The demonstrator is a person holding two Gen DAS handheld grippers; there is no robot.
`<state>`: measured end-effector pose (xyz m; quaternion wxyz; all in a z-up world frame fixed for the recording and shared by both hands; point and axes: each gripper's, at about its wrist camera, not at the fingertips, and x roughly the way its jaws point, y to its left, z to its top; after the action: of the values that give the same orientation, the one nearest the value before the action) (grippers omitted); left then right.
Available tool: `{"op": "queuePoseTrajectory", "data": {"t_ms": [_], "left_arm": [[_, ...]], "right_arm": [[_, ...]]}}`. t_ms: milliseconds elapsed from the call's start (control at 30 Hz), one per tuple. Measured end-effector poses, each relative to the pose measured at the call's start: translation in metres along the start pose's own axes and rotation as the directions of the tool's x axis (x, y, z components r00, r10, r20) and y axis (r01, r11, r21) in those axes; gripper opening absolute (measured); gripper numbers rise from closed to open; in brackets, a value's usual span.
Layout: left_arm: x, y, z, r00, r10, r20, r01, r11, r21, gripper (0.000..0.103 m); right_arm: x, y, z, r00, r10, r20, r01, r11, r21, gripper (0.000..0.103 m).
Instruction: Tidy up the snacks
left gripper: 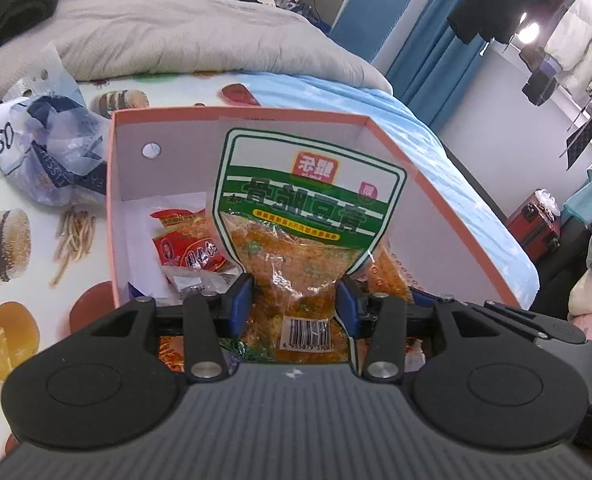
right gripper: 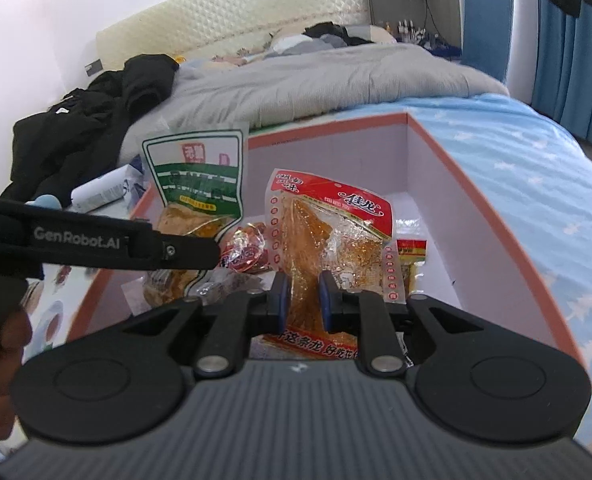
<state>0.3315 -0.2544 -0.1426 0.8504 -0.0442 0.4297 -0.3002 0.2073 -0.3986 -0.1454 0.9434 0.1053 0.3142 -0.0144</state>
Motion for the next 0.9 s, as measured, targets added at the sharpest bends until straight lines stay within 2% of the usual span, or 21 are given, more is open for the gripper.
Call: {"op": "queuePoseTrajectory", "data": {"t_ms": [67,167,200,233,267,300,600,900], "left_arm": [[0.001,0.001,0.001,1.0,-0.006,0.003,0.006,1.0,-0.003,0.054],[-0.007,0.001,0.003,1.0,0.02,0.015,-0.02,1.0,-0.02,0.072],[-0.012,0.0,0.003,0.999,0.024,0.022,-0.023,0.999,-0.023,0.073],[-0.017,0.0,0.004,0.999,0.026,0.033,-0.025,0.999,-0.025,0.073],[-0.024,-0.001,0.004,0.998,0.034,0.045,-0.033,0.999,-0.025,0.073],[-0.032,-0.003,0.004,0.998,0.038,0.055,-0.037,0.999,-0.022,0.073],[-0.127,-0.031,-0.009,0.984,0.058,0.17,-0.063,0.998,0.024,0.073],[-0.227,-0.059,-0.035,0.958,0.052,0.283,-0.072,0.996,0.06,0.073]], "right_arm": [[0.003,-0.001,0.0,1.0,-0.002,-0.01,0.002,1.0,0.011,0.022],[0.004,-0.005,0.002,1.0,0.002,-0.014,-0.002,1.0,0.031,0.025],[0.004,-0.005,0.003,1.0,0.001,-0.016,0.0,0.999,0.034,0.028],[0.001,-0.005,0.003,1.0,-0.008,-0.016,0.009,0.999,0.037,0.033],[-0.001,-0.005,0.003,1.0,-0.016,-0.016,0.016,0.999,0.037,0.048],[-0.004,-0.005,0.003,1.0,-0.021,-0.014,0.021,0.999,0.036,0.058],[-0.069,0.006,0.007,0.995,-0.017,0.096,0.013,0.999,0.049,0.058],[-0.149,0.032,0.016,0.973,-0.013,0.231,0.011,1.0,0.009,0.057]]}}
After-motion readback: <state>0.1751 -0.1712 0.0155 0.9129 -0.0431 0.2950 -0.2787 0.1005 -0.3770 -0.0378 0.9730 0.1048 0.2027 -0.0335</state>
